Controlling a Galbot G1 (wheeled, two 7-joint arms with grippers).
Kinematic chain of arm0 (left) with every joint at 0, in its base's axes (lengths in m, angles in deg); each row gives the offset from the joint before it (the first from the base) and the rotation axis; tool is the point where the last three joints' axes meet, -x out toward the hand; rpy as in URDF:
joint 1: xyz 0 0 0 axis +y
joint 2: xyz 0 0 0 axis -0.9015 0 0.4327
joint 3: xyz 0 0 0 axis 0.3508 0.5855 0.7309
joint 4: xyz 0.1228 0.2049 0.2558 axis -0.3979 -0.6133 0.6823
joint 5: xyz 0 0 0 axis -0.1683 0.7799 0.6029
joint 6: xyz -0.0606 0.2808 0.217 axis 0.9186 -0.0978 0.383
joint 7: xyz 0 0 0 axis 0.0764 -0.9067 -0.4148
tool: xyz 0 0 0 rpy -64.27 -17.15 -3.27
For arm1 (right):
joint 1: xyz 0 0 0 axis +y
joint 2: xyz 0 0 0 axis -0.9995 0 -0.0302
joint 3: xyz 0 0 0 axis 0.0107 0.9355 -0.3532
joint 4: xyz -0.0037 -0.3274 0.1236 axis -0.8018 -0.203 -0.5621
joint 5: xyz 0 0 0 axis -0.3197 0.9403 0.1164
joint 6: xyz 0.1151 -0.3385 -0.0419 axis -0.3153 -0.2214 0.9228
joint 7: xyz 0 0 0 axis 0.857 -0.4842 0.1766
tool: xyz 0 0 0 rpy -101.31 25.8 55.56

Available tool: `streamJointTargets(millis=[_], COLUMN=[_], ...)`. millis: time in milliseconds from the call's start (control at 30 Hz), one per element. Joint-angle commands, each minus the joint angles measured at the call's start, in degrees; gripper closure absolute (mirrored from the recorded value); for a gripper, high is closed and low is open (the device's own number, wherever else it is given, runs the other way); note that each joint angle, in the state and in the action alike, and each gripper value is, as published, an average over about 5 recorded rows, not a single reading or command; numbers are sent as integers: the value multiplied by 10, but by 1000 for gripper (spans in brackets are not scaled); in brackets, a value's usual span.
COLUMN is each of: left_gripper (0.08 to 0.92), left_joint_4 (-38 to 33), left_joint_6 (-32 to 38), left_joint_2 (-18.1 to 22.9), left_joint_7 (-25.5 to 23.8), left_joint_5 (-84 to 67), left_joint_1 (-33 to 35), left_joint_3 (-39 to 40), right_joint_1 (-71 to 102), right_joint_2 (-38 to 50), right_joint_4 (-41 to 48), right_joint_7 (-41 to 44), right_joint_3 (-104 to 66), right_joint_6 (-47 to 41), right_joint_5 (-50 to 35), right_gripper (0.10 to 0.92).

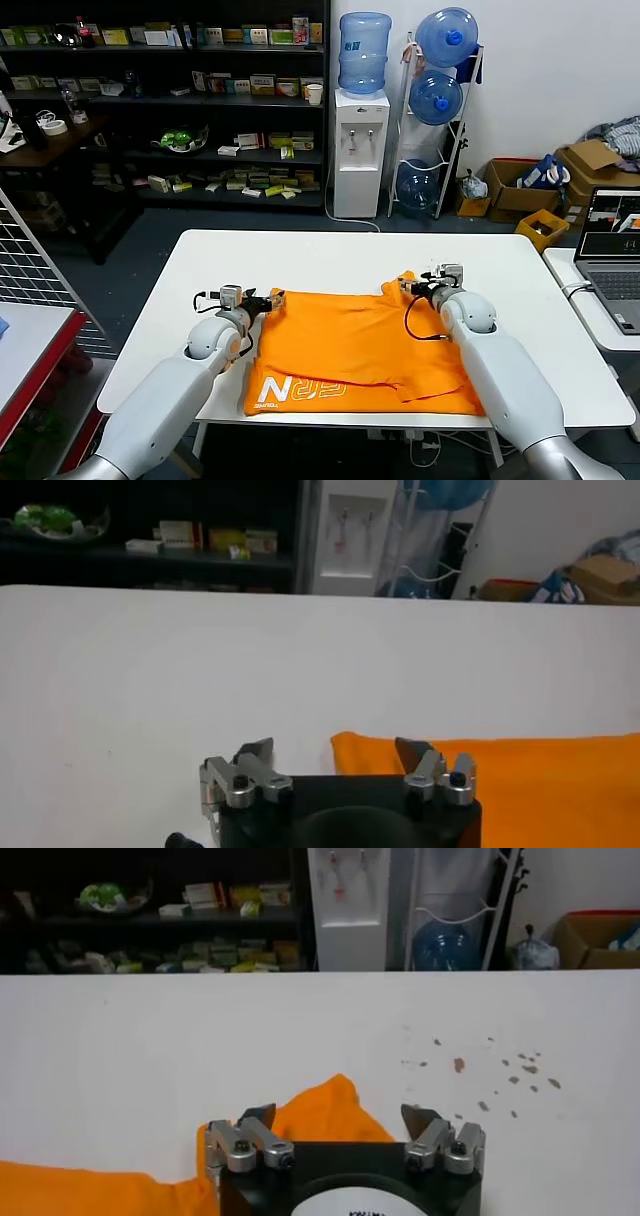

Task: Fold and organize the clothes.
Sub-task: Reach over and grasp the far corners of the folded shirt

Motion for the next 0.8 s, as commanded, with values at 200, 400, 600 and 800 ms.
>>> streamJointTargets(millis=[200,400,600,800], left_gripper=[266,439,612,785], left_joint_4=[13,14,12,-7], left_joint_6=[-5,-3,9,22], left_joint_2=[8,13,16,11], left_joint_7=[-1,0,5,13], left_joint_5=[-2,-2,0,5], left_joint_1=[-9,-8,-4,8], left_joint_3=[12,13,12,6], right_joint_1=[-8,-4,5,26], right_joint_2=[-4,-2,1,15], right_joint_4=[18,16,-1,-50], right_joint_7=[8,8,5,-4], right_joint_3=[7,5,0,-9], right_joint_6=[-4,0,16,28], right_joint_5=[2,2,0,-13], right_gripper=[316,490,663,836])
